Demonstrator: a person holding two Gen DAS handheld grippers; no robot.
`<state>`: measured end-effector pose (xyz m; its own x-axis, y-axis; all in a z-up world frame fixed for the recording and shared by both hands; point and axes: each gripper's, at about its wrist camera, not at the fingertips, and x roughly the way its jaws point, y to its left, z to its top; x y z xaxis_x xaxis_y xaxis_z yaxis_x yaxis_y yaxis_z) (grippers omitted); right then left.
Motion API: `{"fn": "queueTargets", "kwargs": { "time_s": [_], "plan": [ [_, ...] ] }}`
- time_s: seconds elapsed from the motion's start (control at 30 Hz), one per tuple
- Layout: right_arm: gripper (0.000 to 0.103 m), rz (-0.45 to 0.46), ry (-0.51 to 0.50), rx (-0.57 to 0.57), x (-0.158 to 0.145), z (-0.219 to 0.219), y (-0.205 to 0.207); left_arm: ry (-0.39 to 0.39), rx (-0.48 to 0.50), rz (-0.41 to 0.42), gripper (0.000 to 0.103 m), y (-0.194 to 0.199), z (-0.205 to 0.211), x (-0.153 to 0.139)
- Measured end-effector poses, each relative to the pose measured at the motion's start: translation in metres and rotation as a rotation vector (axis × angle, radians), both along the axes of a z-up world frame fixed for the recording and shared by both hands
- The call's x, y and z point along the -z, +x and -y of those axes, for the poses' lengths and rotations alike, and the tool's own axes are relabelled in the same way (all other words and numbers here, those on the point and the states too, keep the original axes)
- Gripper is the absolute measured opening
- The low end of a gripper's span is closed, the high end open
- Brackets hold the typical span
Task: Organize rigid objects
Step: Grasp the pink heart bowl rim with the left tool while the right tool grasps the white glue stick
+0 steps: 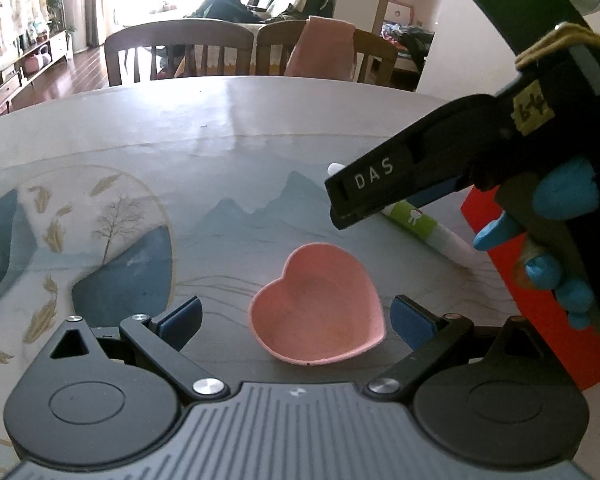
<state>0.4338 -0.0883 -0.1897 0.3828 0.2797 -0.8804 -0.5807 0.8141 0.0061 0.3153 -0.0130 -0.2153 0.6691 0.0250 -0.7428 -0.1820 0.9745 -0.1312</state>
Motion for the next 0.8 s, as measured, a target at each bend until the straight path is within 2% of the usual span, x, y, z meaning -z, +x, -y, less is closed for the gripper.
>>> {"fn": "queueTargets", "kwargs": {
  "time_s": [0.1, 0.2, 0.3, 0.37, 0.5, 0.8],
  "plan": [
    [0.053, 0.009, 0.005, -0.007, 0.0, 0.0, 0.001, 0.005, 0.0, 0.003, 0.1, 0.0, 0.001, 0.001],
    [0.045, 0.019, 0.005, -0.014, 0.001, 0.0, 0.001, 0.008, 0.005, 0.011, 0.099, 0.001, 0.001, 0.002],
    [0.036, 0.021, 0.008, -0.018, 0.0, 0.001, 0.001, 0.002, 0.019, 0.014, 0.089, 0.003, 0.002, 0.002],
    [0.026, 0.023, 0.012, -0.014, 0.0, 0.002, -0.001, 0.0, 0.027, 0.016, 0.084, 0.004, 0.003, 0.003],
    [0.017, 0.021, 0.027, -0.002, -0.002, 0.004, -0.003, -0.001, 0.04, 0.02, 0.073, 0.006, 0.003, 0.002],
    [0.016, 0.002, 0.067, 0.005, -0.006, 0.012, -0.026, -0.008, 0.04, 0.008, 0.071, 0.001, -0.002, 0.0]
  ]
}}
